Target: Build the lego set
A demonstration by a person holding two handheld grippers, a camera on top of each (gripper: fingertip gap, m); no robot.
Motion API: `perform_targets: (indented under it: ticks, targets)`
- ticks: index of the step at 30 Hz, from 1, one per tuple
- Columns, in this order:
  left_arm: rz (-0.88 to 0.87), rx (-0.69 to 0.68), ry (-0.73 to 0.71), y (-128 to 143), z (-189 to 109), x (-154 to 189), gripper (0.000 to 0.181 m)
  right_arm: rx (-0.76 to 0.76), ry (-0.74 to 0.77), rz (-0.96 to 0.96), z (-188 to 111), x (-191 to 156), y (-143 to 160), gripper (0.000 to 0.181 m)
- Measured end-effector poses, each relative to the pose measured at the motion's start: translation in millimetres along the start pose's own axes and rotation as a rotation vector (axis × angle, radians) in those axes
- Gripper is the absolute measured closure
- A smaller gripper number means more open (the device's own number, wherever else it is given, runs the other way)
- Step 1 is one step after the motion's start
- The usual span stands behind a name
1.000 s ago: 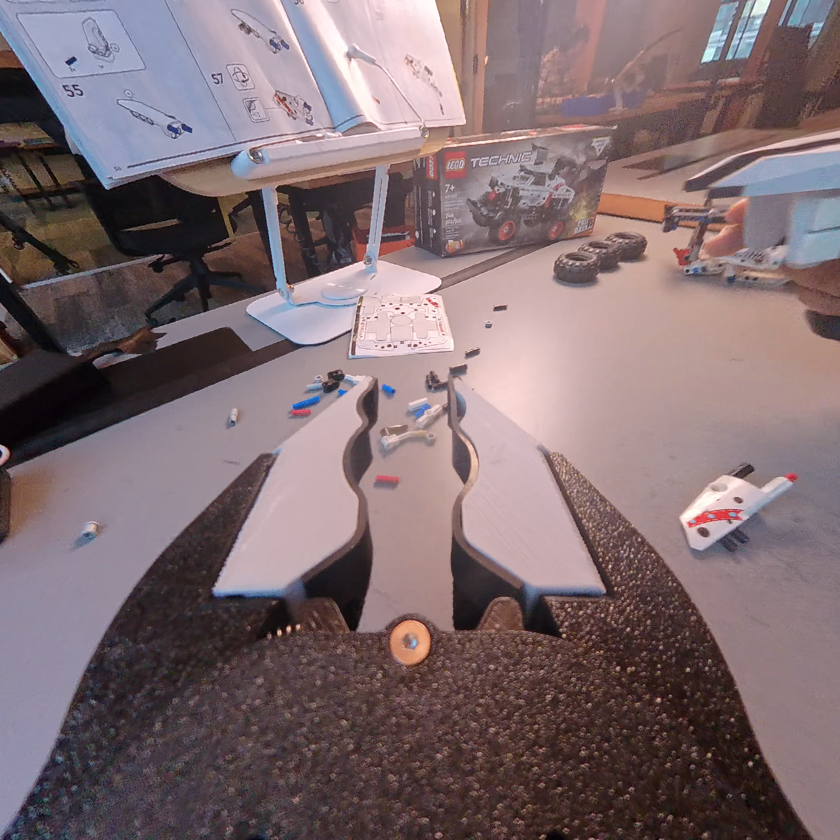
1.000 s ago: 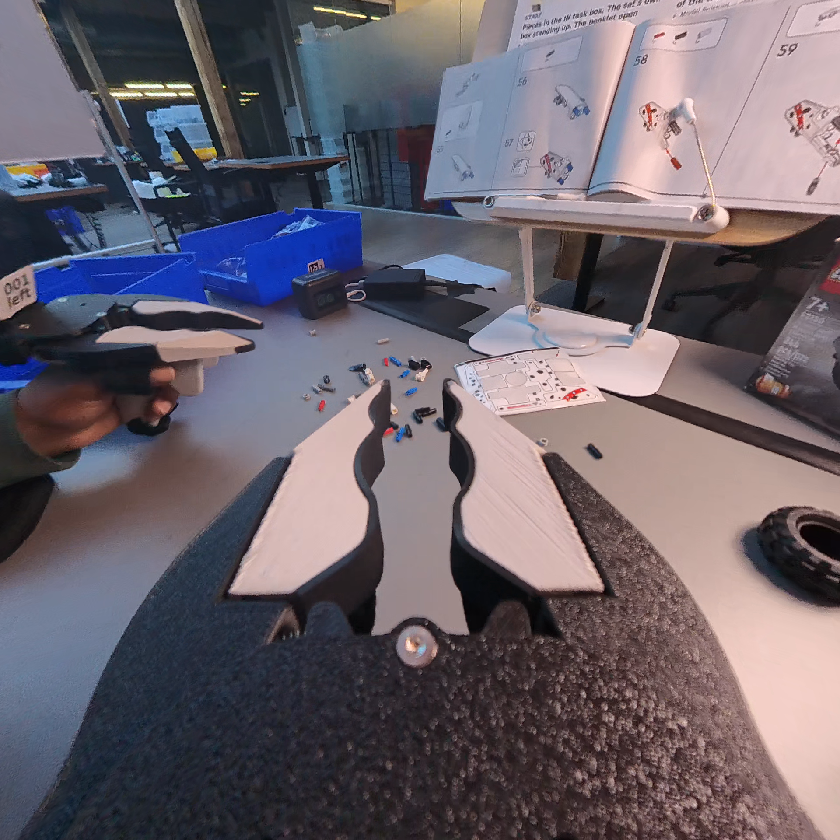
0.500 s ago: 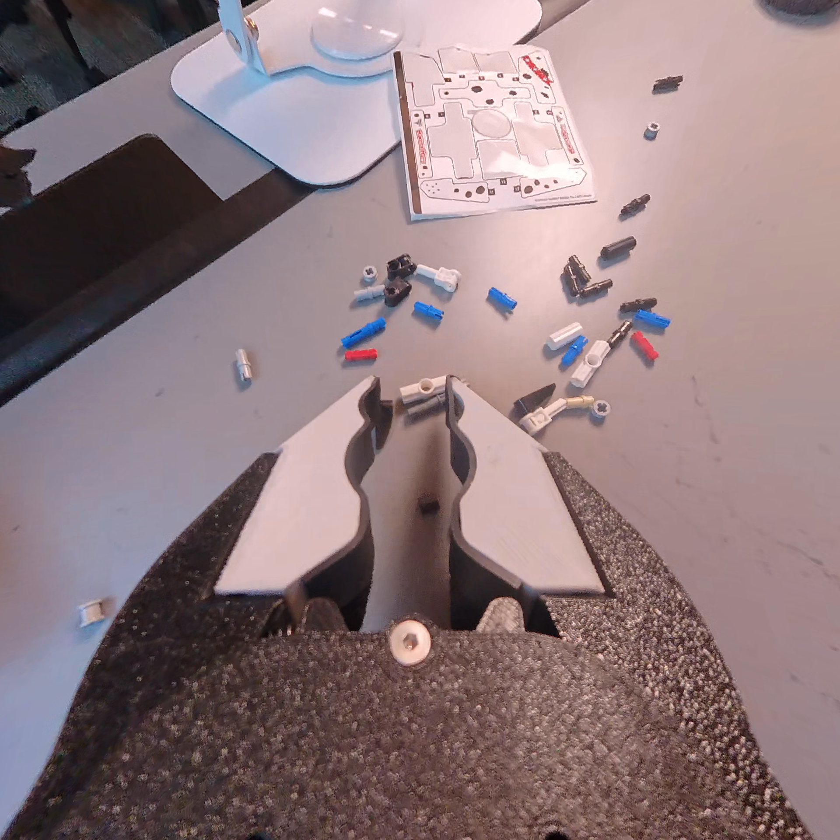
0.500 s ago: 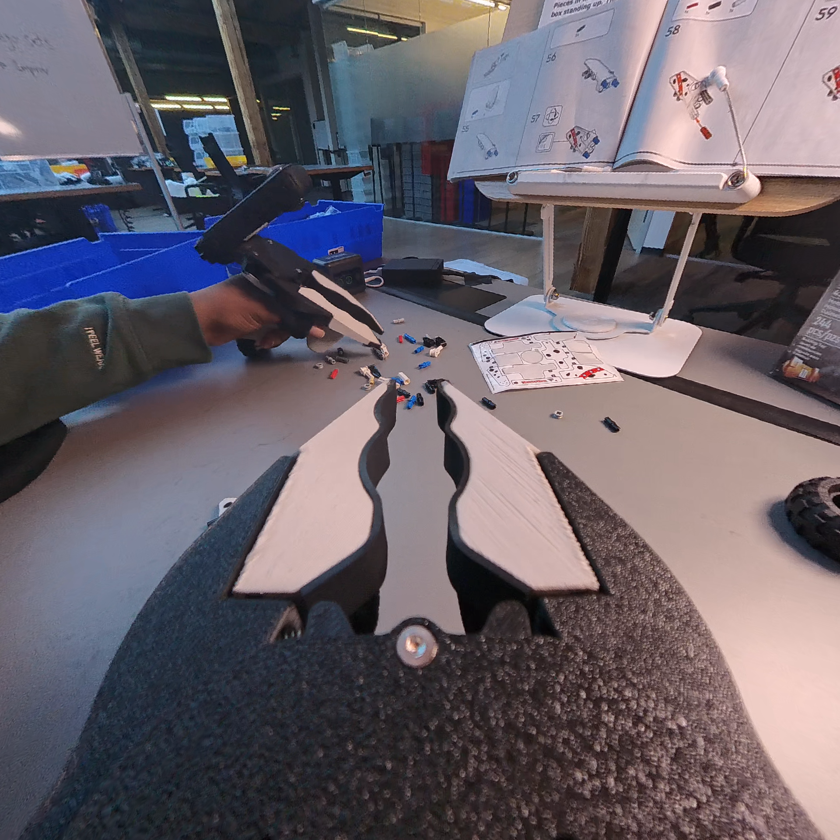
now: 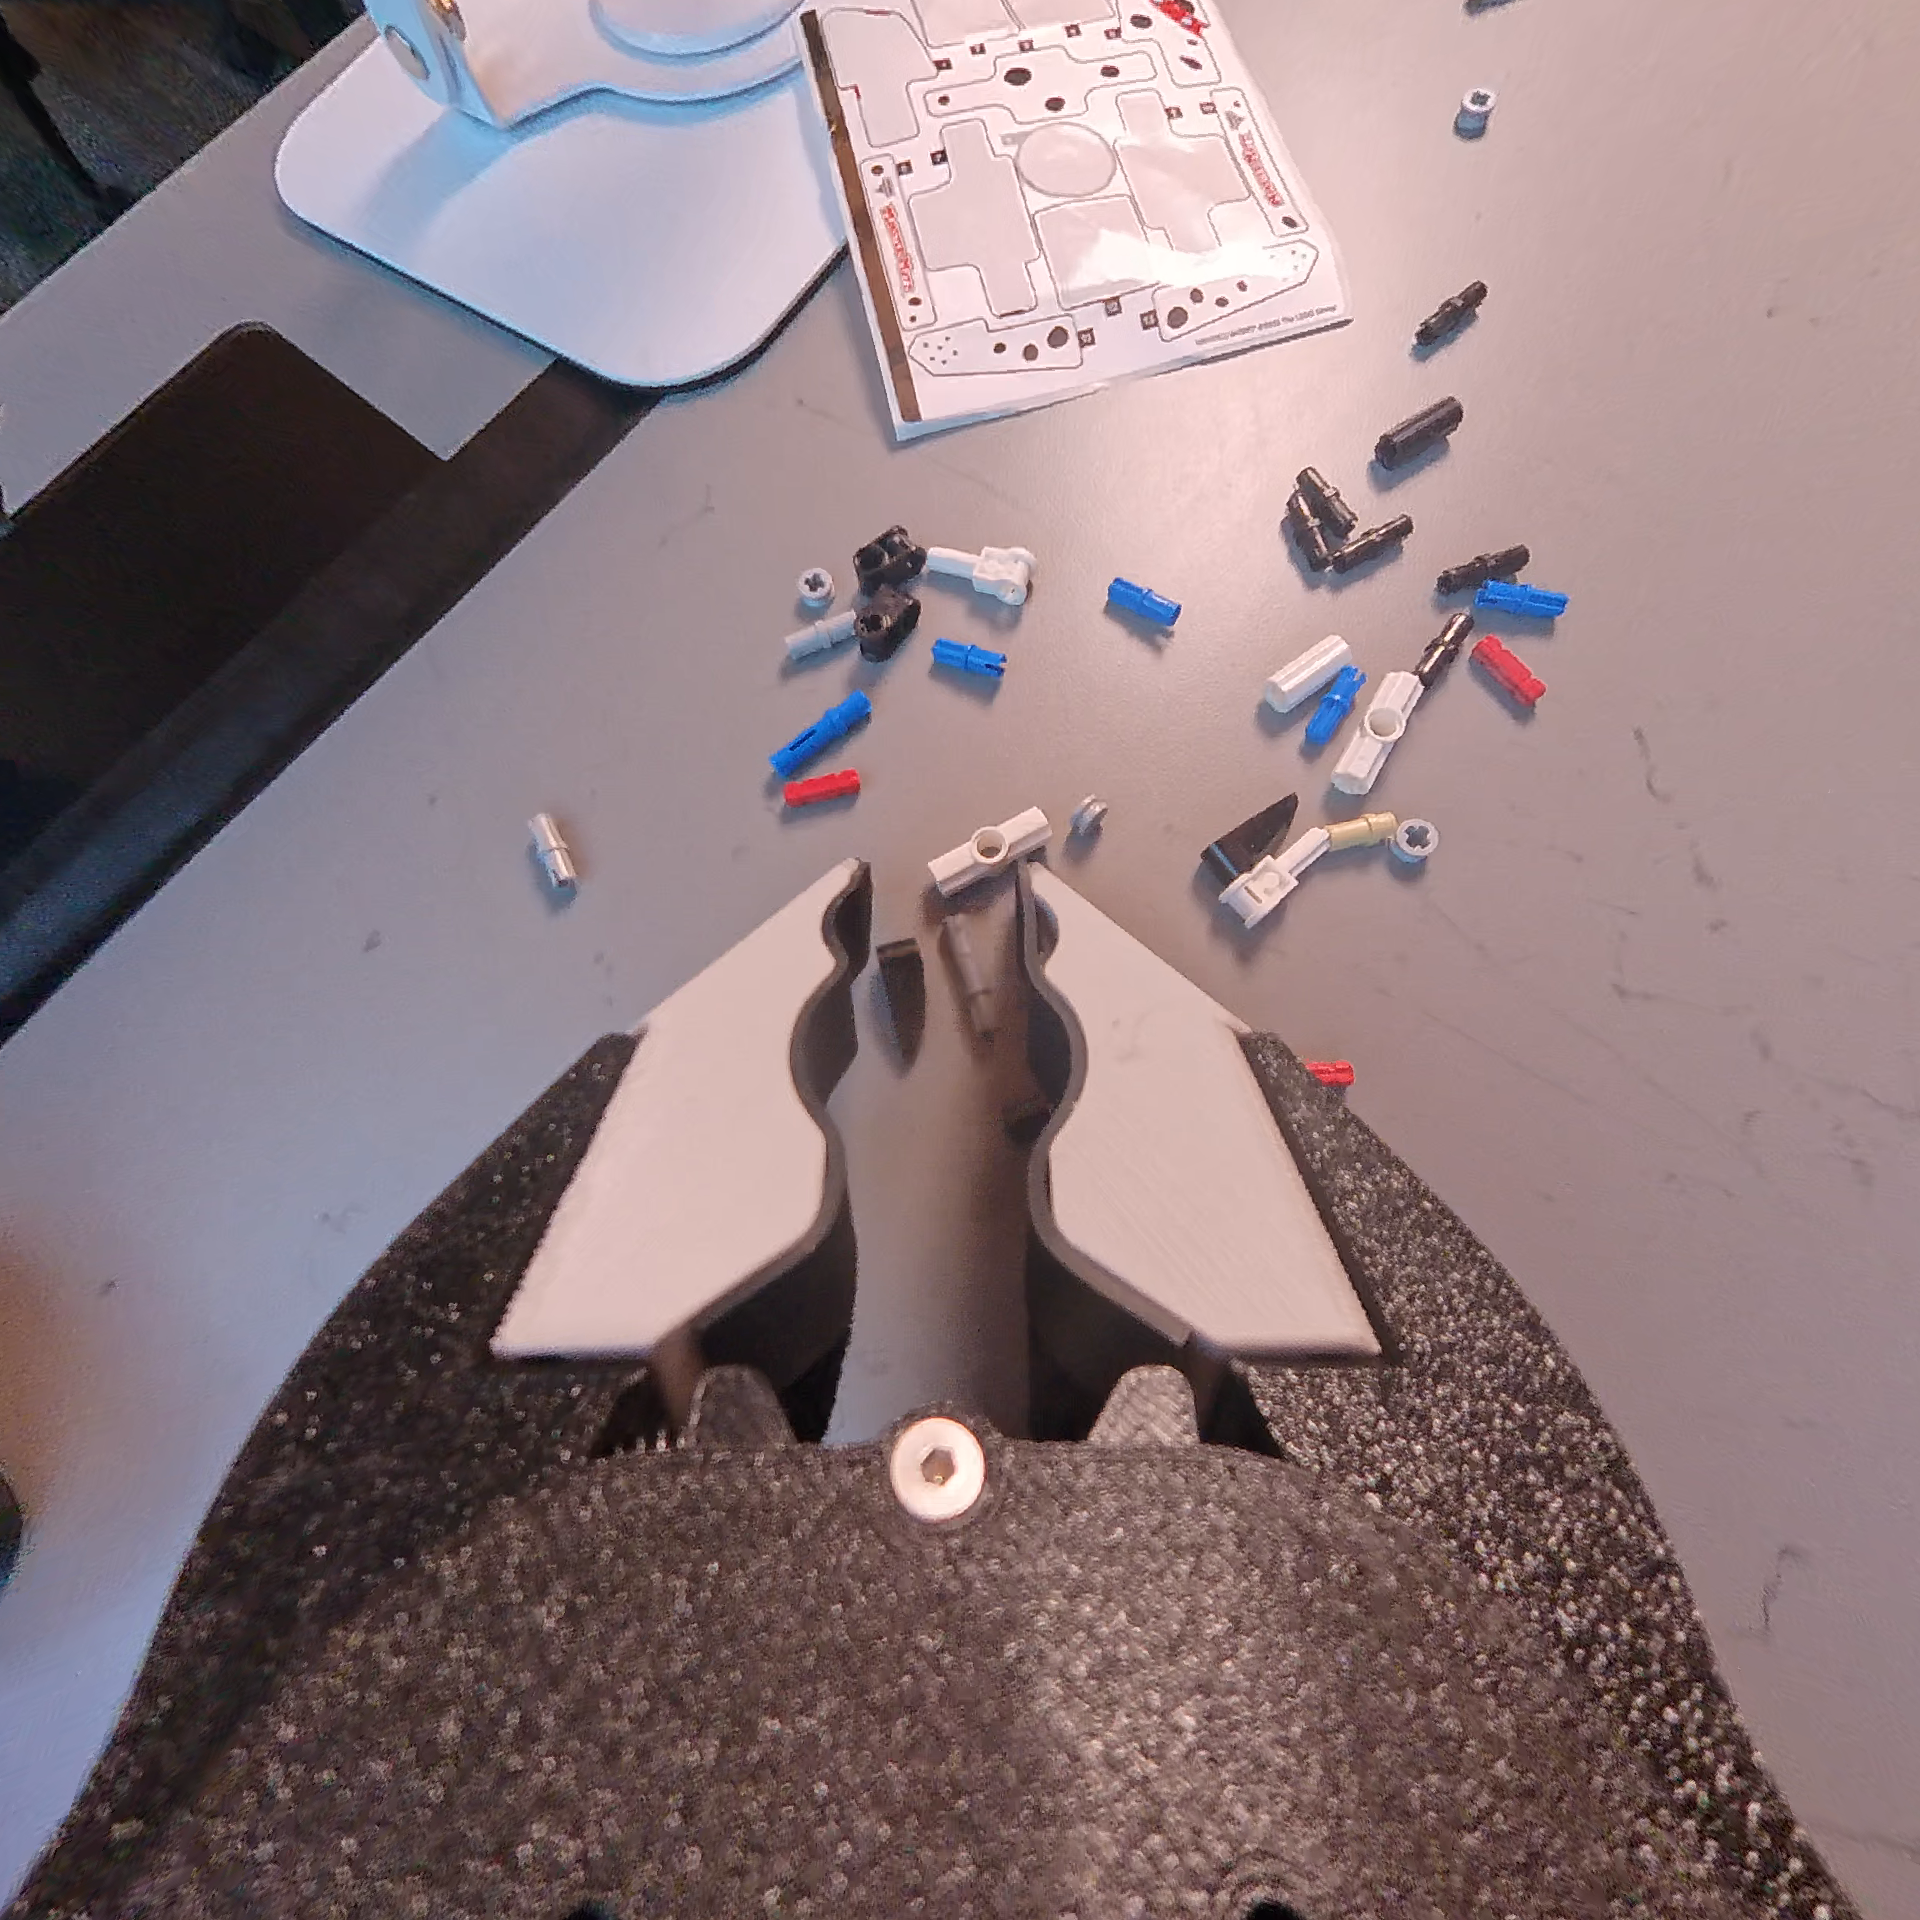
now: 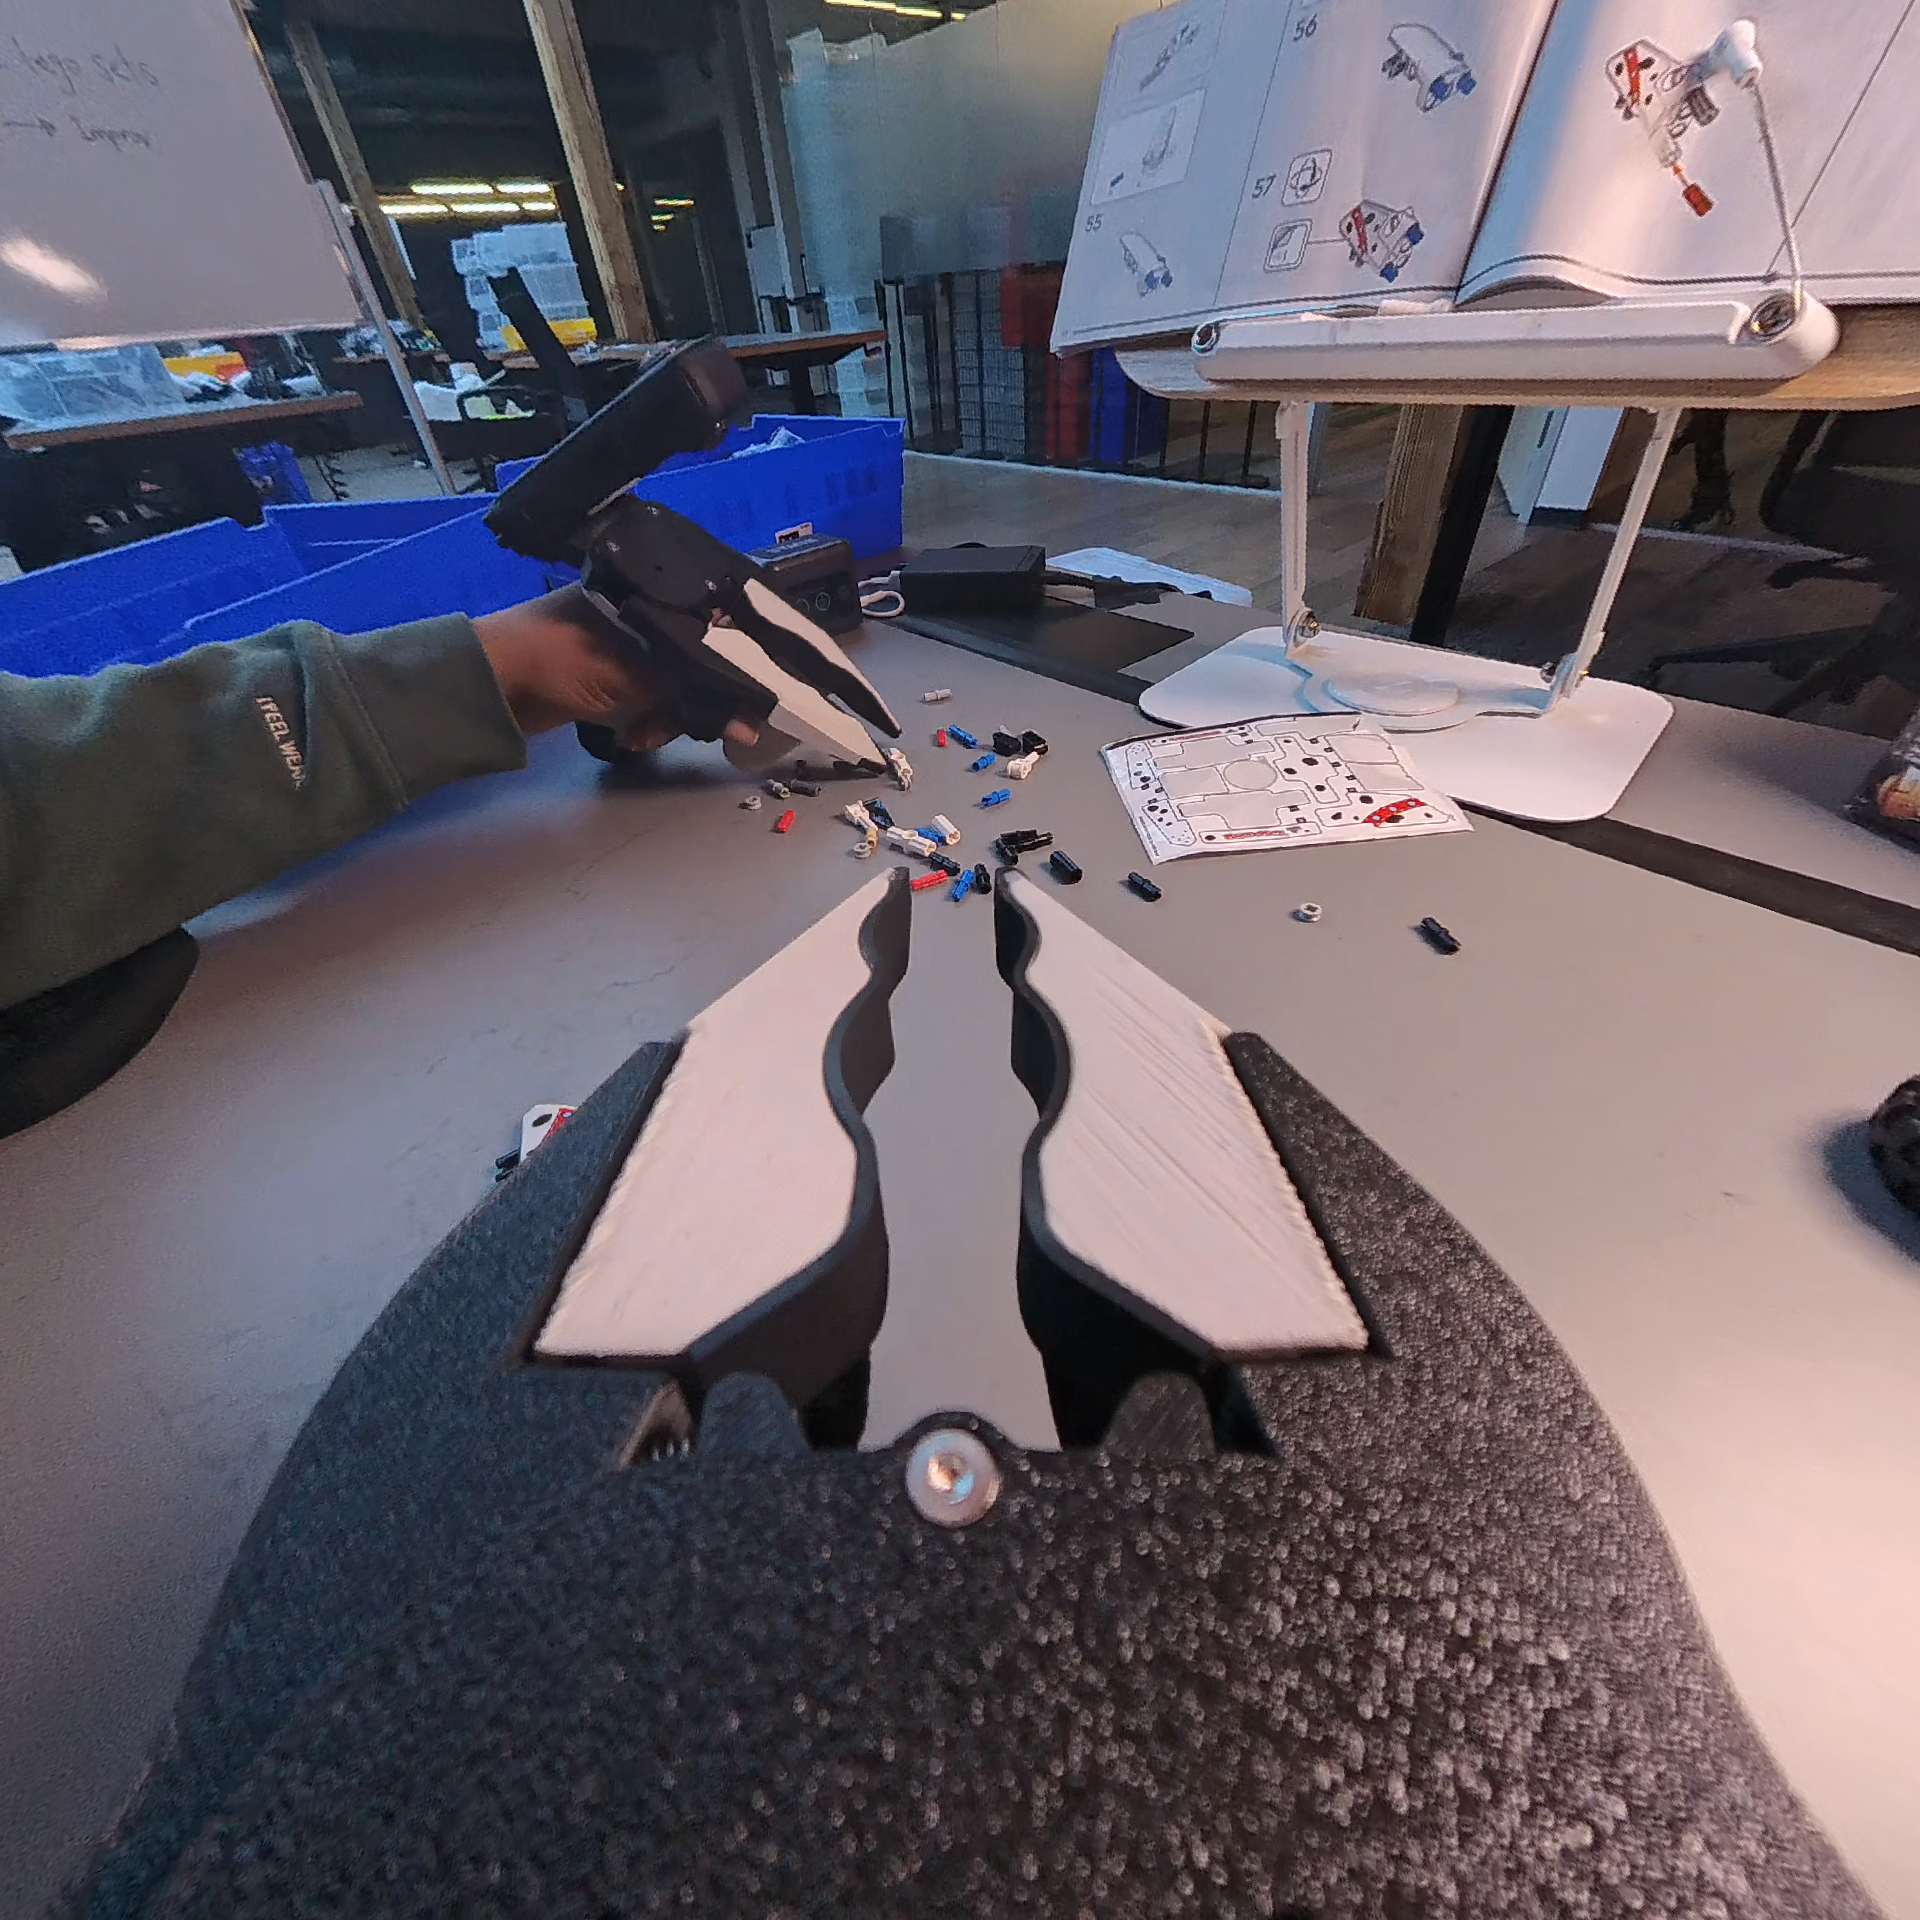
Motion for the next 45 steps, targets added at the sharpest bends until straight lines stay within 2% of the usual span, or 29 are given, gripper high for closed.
perform_targets:
  ticks: [6,9,12,16,18,21,25,29,35,37,45]
  targets:
    - [0.06,-0.022,0.064,-2,5,5,0.159,-0.03,-0.007,-0.017,4,-2,6,0.166]
    - [0.048,-0.027,0.12,-2,7,10,0.174,-0.043,-0.015,-0.027,5,-3,9,0.167]
    - [0.065,-0.041,0.06,-3,6,7,0.174,-0.05,-0.02,-0.04,6,-5,10,0.167]
    - [0.037,0.074,0.004,-22,-15,9,0.174,-0.047,-0.007,-0.064,5,-6,9,0.168]
    - [0.064,0.128,0.05,-34,-31,33,0.174,-0.04,0.003,-0.074,4,-5,7,0.169]
    - [0.171,0.159,0.196,-40,-49,97,0.174,-0.028,0.025,-0.082,1,-2,4,0.169]
    - [0.271,0.119,0.308,-17,-55,169,0.174,-0.004,0.061,-0.072,-2,4,-1,0.167]
    - [0.286,0.092,0.378,11,-63,204,0.174,0.004,0.081,-0.067,-4,7,-3,0.166]
    - [0.302,0.023,0.415,41,-62,216,0.174,-0.02,0.09,-0.1,0,4,2,0.166]
    - [0.322,-0.02,0.379,47,-57,211,0.174,-0.032,0.094,-0.111,1,4,4,0.166]
    - [0.331,-0.017,0.395,49,-57,213,0.169,-0.047,0.105,-0.113,4,7,8,0.166]
Point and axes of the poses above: each gripper's, where its closed fingertips meet, z out along the fingers, y out of its underside, x = y × z across the jaws, the point moved 1 cm from there along -z, back along the fingers, and after that the axes turned 10 degrees about -x, right-handed, at the moved point
